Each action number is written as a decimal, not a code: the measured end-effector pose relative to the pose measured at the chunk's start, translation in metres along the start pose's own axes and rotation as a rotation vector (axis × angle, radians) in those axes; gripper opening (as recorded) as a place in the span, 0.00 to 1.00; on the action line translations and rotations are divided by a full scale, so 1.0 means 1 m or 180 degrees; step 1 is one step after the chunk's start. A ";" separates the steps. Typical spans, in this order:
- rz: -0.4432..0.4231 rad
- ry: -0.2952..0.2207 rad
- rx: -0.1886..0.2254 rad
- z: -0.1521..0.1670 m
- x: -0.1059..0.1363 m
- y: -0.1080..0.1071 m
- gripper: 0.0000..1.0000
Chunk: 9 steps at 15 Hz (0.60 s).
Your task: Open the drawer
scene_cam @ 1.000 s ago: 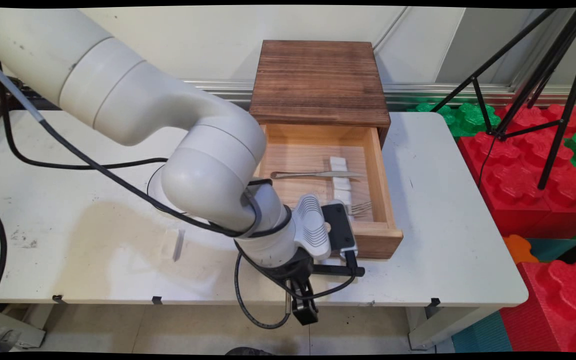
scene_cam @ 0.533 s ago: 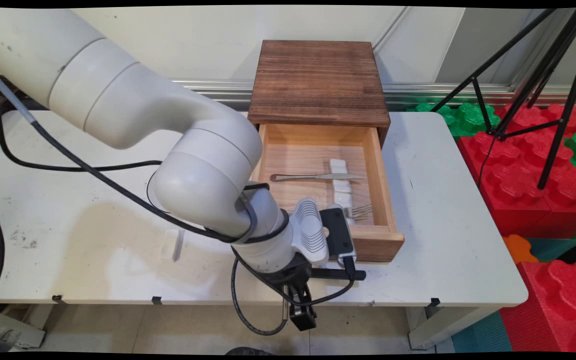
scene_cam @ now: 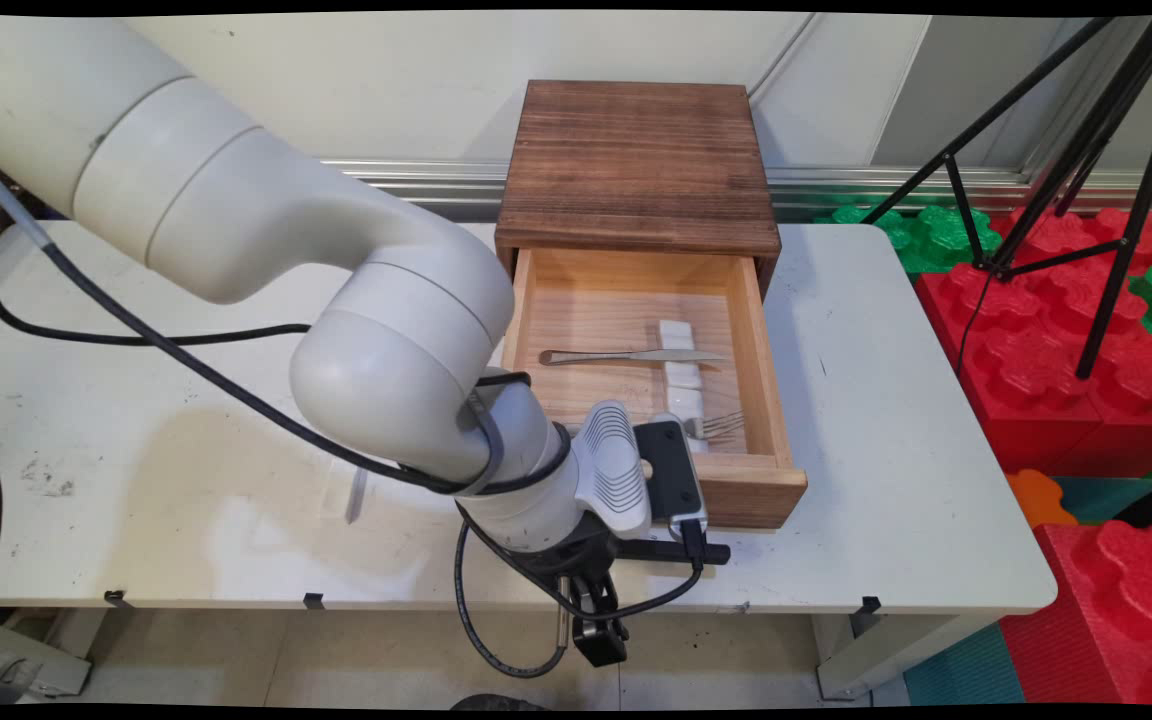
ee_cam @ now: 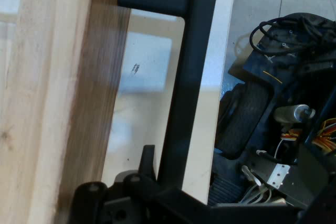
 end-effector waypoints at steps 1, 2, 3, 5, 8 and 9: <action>0.0006 0.0006 0.0003 -0.001 0.000 0.000 1.00; 0.0017 0.0017 0.0010 -0.001 -0.001 0.001 1.00; 0.0027 0.0027 0.0017 -0.002 -0.001 0.001 1.00; 0.0045 0.0048 0.0033 -0.003 -0.001 0.000 1.00; 0.0078 0.0088 0.0062 -0.005 0.000 -0.001 1.00; 0.0099 0.0111 0.0073 -0.006 0.001 -0.001 1.00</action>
